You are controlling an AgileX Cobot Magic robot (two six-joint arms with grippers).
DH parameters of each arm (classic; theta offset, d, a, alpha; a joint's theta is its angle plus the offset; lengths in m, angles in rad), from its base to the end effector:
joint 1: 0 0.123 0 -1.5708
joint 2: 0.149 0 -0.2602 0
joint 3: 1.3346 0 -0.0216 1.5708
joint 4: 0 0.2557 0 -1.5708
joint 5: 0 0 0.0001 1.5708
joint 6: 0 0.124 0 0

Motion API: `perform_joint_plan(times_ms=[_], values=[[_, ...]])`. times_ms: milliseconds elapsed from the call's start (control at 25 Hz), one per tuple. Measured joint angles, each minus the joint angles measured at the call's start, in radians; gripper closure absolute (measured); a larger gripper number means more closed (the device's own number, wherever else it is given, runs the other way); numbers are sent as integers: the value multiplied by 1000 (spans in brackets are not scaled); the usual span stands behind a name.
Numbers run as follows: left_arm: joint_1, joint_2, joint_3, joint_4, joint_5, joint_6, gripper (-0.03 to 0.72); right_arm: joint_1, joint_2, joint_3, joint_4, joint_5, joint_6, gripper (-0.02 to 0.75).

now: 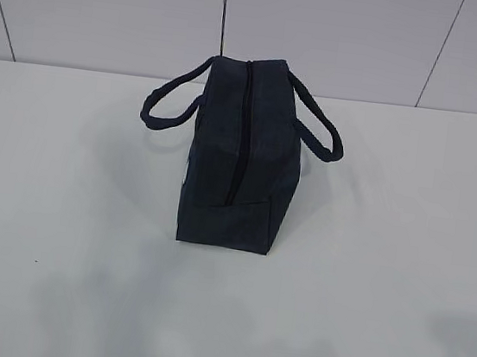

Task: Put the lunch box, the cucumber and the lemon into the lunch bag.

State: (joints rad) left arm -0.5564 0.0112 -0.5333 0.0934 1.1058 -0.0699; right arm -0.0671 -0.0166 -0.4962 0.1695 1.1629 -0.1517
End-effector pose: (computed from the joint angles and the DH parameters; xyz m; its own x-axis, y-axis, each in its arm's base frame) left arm 0.0472 -0.0172 0.2698 -0.4160 0.2260 -0.8808 0.4526 0.8916 0.0150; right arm 0.0460 0.0162 0.2546 -0.5207 -0.0480 -0.8524 -0.1089 0.9940 0.0105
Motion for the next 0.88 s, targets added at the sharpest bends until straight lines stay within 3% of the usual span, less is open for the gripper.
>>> perform_joint_plan(times_ms=[560, 880], values=[[0, 0, 10, 32, -4, 0, 274, 0, 0, 2, -17, -10, -1, 467], [0, 0, 10, 33, -4, 0, 284, 0, 0, 2, -19, -12, -1, 479]])
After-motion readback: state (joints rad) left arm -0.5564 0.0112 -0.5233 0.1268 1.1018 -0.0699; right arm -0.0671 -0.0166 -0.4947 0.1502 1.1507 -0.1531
